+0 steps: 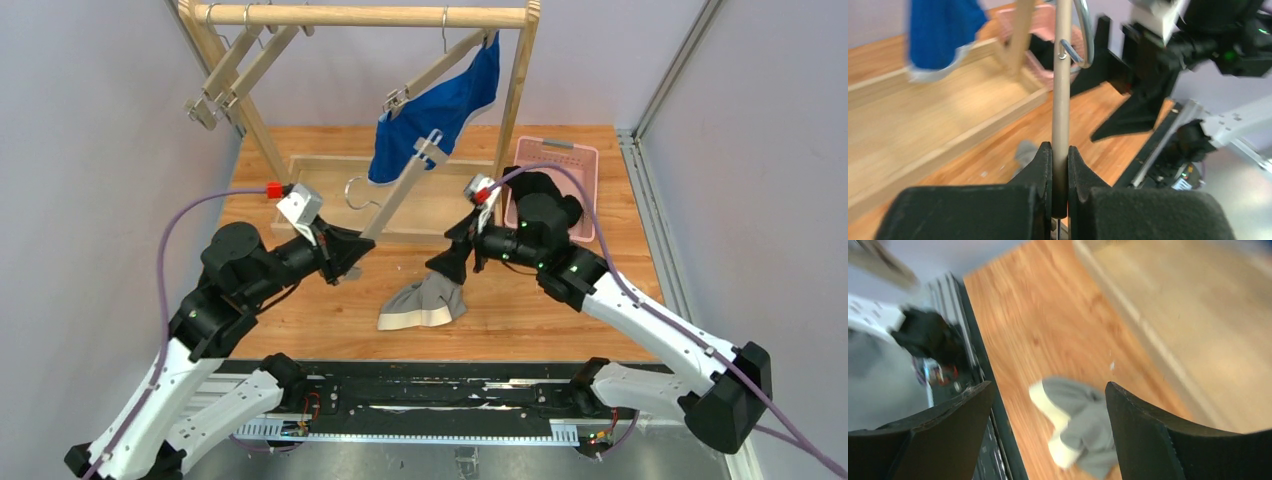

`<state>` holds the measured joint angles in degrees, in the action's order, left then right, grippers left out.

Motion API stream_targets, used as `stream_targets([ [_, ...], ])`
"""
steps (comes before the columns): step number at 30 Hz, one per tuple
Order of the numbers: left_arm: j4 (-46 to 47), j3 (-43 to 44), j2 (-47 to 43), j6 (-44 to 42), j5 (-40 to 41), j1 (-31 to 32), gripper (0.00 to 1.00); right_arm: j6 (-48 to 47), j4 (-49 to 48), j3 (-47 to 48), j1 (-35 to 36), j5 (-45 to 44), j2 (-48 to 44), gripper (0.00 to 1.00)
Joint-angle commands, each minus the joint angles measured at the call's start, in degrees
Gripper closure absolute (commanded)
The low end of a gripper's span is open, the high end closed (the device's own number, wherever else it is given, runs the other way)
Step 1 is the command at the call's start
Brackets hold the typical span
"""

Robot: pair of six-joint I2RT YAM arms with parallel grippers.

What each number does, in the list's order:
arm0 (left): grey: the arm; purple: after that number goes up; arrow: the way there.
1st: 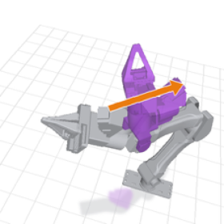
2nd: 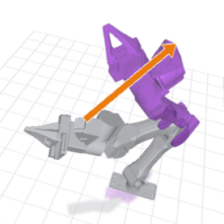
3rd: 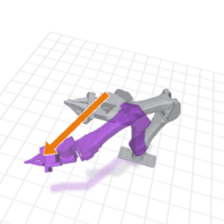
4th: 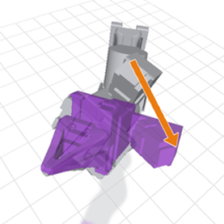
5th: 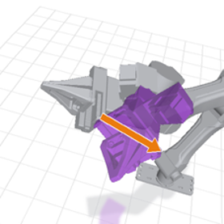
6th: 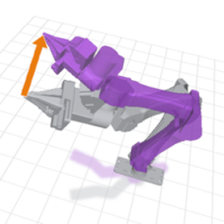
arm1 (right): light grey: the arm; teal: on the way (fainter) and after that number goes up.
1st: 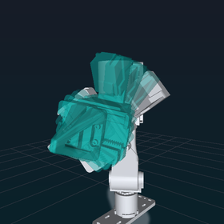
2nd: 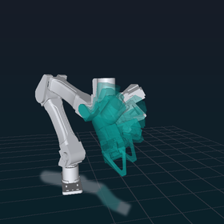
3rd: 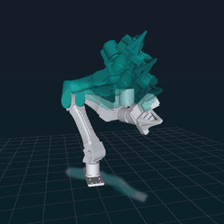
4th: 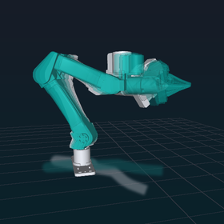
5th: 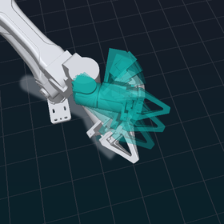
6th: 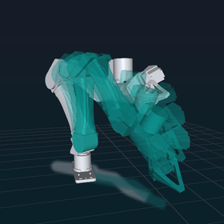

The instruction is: Remove the underwear clipped to the hanger

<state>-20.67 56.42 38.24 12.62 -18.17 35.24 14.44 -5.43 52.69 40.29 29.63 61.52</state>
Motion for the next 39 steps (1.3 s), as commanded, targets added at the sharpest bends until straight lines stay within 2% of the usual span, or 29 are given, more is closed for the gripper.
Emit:
stream_targets([
  [1, -22.96, 8.0, -2.92, -2.89, 17.49, 0.26, 1.0, -13.24, 19.34, 0.09, 6.55, -13.76, 3.16, 0.17],
  [4, -31.12, 11.57, -2.68, -0.69, 22.51, 0.26, 1.0, -13.82, 20.53, -1.68, 9.72, -19.5, 5.93, 0.16],
  [9, -38.7, 11.57, -1.9, 2.07, 29.98, 0.26, 1.0, -14.73, 20.57, -2.38, 14.59, -25.78, 12.41, 0.14],
  [16, -40.41, 12.35, -1.13, 1.64, 42.48, 0.26, 1.0, -13.73, 18.85, -1.12, 16.03, -24.02, 21.61, 0.11],
  [20, -40.33, 13.37, 1.02, -0.06, 48.07, 0.27, 1.0, -12.18, 17.96, -1.31, 16.14, -23.97, 26.42, 0.12],
  [22, -40.33, 14.06, 2.67, -1.51, 50.78, 0.26, 1.0, -11.55, 18.43, -1.27, 16.34, -24.27, 28.34, 0.23],
  [24, -39.6, 14.87, 4.08, -3.8, 52.29, 0.26, 1.0, -11.05, 19.22, -1.39, 16.56, -24.88, 29.63, 0.39],
  [27, -36.67, 15.42, 6.03, -6.75, 52.12, 0.22, 1.0, -10.66, 19.74, -2.08, 16.66, -25.69, 30.38, 0.7],
  [29, -35.01, 15.77, 8.08, -8.38, 52.21, 0.01, 1.0, -10.45, 20.48, -2.32, 16.66, -26.58, 29.91, 0.96],
  [31, -33.39, 16.51, 10.61, -10.27, 49.54, -1.88, 1.0, -10.33, 21.15, -2.56, 16.71, -27.37, 28.28, 0.99],
  [36, -27.05, 19.32, 15.49, -13.5, 29.62, -16.66, 1.0, -10.17, 24.24, -2.12, 16.66, -31.54, 20.46, 0.99],
  [39, -27.1, 25.38, 20.37, -15.68, 24.87, -19.41, 1.0, -9.92, 28.45, -0.14, 16.53, -36.25, 14.99, 0.99],
])
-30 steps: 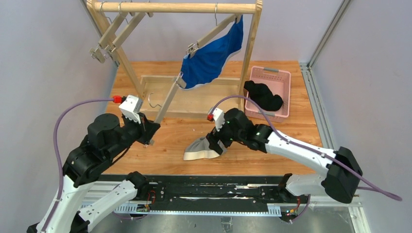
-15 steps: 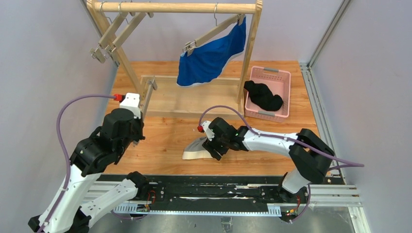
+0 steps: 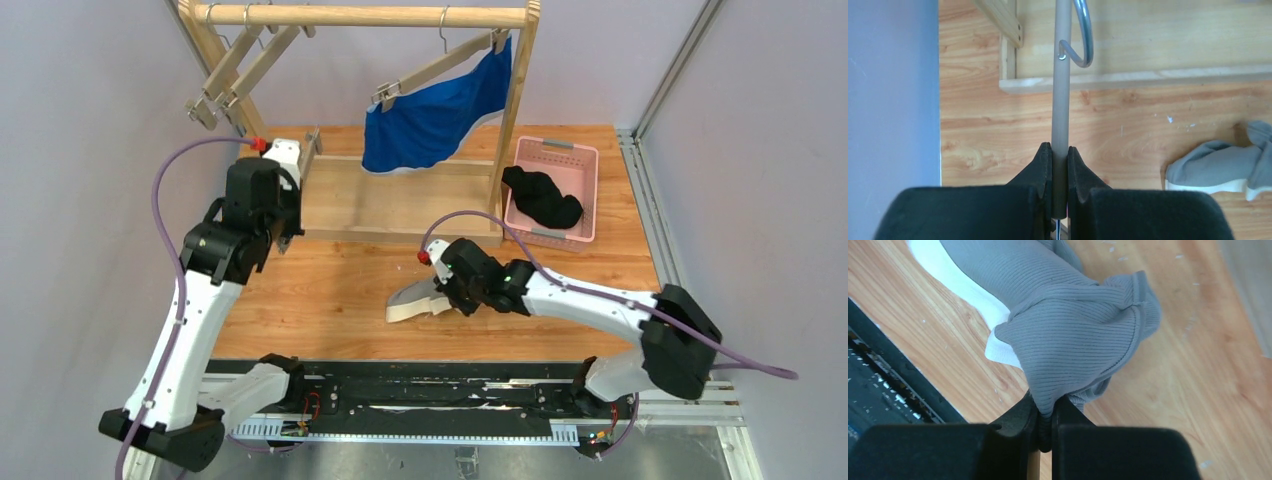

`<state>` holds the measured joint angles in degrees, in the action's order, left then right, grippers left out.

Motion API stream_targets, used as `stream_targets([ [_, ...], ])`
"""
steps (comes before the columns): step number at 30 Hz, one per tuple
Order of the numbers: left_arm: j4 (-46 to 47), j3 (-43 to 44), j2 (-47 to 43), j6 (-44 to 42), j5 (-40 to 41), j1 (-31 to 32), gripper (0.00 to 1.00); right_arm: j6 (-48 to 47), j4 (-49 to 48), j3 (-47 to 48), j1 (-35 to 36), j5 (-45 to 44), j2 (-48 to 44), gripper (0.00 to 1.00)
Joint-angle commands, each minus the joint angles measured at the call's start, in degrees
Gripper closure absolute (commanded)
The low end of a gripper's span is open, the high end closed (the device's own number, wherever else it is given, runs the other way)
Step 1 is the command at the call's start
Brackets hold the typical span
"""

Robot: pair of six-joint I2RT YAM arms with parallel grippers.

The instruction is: Remove the underwear clipped to the hanger

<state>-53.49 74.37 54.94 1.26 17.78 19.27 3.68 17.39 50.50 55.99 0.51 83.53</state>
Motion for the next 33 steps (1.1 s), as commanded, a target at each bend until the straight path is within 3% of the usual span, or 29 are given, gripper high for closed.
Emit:
stream_targets([
  [1, 5.17, 10.19, 5.41, -5.01, -11.93, -3.49, 1.0, 0.84, 7.22, 3.13, 0.73, -9.13, -8.89, 0.99],
  [8, 3.56, 25.19, 14.69, -7.08, -20.08, -3.46, 1.0, -2.58, 12.6, 9.72, -3.22, -24.35, -20.3, 0.99],
  [14, 1.93, 34.23, 19.9, -9.44, -21.75, -4.07, 1.0, -5.54, 10.14, 14.57, -14.89, -30.62, -23.87, 0.99],
  [25, 3.81, 44.72, 26.72, -8.61, -26.67, -9.22, 1.0, -4.38, -1.14, 17.1, -37.25, -16.69, -16.7, 1.0],
  [33, 4.87, 52.0, 29.39, -7.94, -28.94, -12.25, 1.0, -3.09, -6.05, 21.22, -46.51, -11.3, -5.48, 0.99],
])
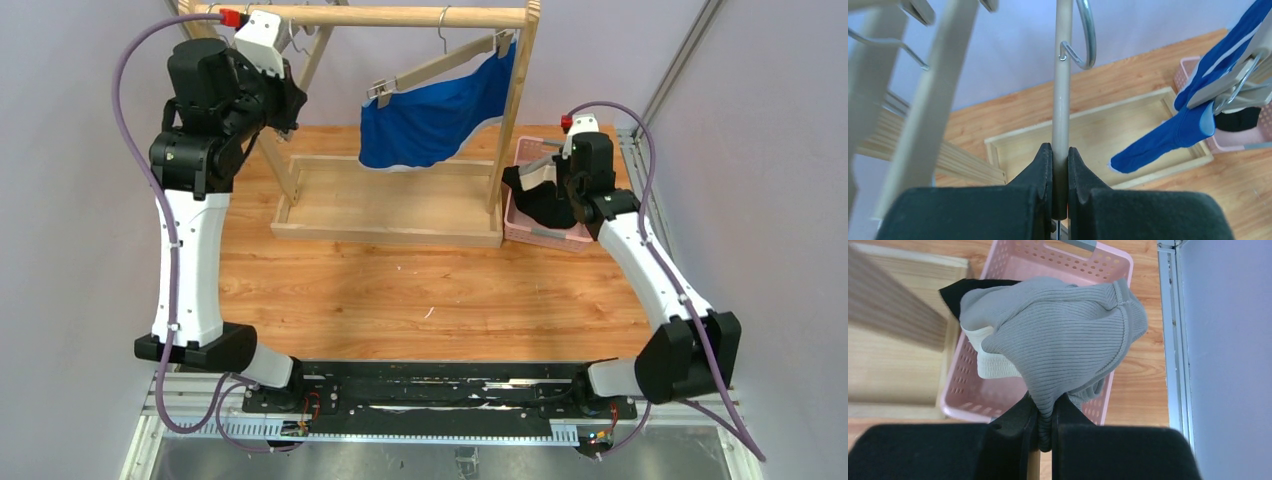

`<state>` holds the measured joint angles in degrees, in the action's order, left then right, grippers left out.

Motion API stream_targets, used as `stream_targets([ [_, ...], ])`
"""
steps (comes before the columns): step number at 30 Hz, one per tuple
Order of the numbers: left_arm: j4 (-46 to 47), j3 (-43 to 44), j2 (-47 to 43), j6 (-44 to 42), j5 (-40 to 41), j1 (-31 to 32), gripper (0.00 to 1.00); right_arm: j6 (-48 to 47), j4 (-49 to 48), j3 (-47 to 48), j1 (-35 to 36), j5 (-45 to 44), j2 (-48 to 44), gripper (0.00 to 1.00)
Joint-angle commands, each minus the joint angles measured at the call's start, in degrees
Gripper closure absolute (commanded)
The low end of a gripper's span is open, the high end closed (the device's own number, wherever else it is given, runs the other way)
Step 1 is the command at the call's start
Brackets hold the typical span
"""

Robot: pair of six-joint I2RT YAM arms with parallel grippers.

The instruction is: Remove the underwear clipped to the hanger

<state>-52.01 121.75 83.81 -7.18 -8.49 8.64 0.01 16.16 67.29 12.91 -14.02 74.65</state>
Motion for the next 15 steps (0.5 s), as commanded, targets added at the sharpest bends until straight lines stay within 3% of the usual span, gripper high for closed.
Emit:
stream_targets([
  [1, 3.44, 5.37, 0.87, 0.69, -2.99, -2.07, 1.0, 0.26, -5.11, 5.08, -4.0, 3.08, 4.77, 0.99],
  [15, 6.89, 6.98, 5.38, 2.21, -5.97, -5.26, 1.0, 0.56, -7.23, 3.51, -6.44, 6.47, 13.29, 0.99],
])
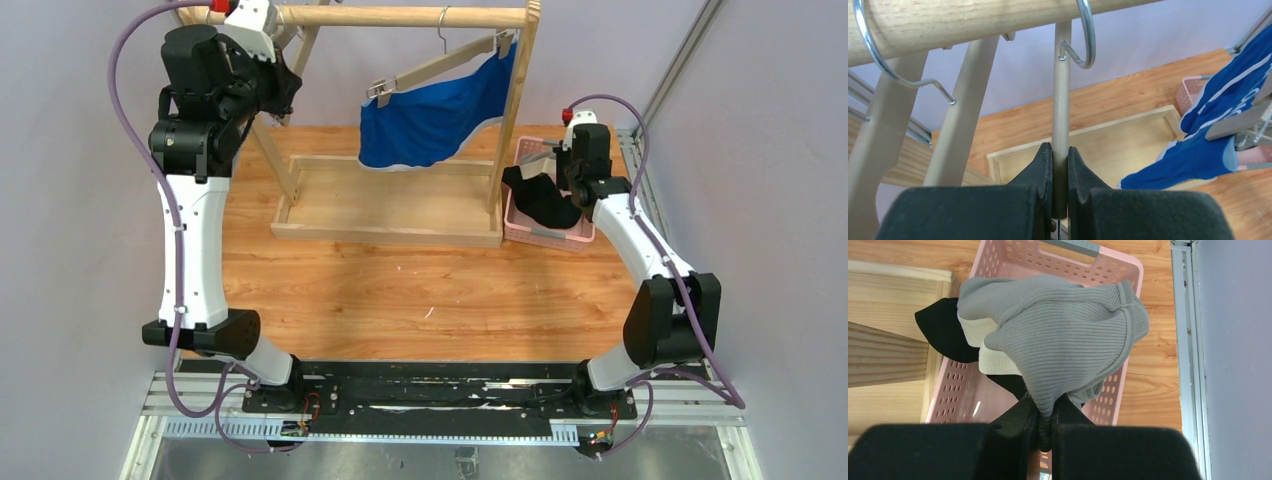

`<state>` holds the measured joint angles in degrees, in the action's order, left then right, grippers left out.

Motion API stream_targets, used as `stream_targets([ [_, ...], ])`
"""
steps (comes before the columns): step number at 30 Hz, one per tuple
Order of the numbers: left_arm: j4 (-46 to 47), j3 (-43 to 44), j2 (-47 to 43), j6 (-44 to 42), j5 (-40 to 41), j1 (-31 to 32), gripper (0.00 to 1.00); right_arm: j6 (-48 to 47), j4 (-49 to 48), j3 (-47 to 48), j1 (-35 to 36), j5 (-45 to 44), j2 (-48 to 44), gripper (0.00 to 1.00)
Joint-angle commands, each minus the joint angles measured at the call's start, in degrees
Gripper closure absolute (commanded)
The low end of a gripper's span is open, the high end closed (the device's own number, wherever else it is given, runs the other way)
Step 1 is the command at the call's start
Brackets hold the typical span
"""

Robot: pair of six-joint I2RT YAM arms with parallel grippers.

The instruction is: Remove the underwear clipped to the hanger

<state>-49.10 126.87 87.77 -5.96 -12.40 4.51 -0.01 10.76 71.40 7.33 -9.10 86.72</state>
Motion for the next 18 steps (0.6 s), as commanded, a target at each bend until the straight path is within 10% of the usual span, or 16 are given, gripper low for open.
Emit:
stream_targets([
  [1, 3.76, 2.28, 2.05, 0.99, -2.42, -1.35, 1.0, 0.62, -1.5, -0.76, -0.83, 1.64, 2.13, 0.99],
  [14, 2.55, 2.43, 5.09, 1.17, -3.69, -2.4, 1.0, 3.02, 8.08, 3.09, -1.1, -0.76, 14.38, 0.99],
  [18, 3.3, 0.89, 4.22, 1.14, -3.59, -2.49, 1.0, 4.91, 14.77, 7.35, -1.14, 0.81, 19.25, 0.49],
])
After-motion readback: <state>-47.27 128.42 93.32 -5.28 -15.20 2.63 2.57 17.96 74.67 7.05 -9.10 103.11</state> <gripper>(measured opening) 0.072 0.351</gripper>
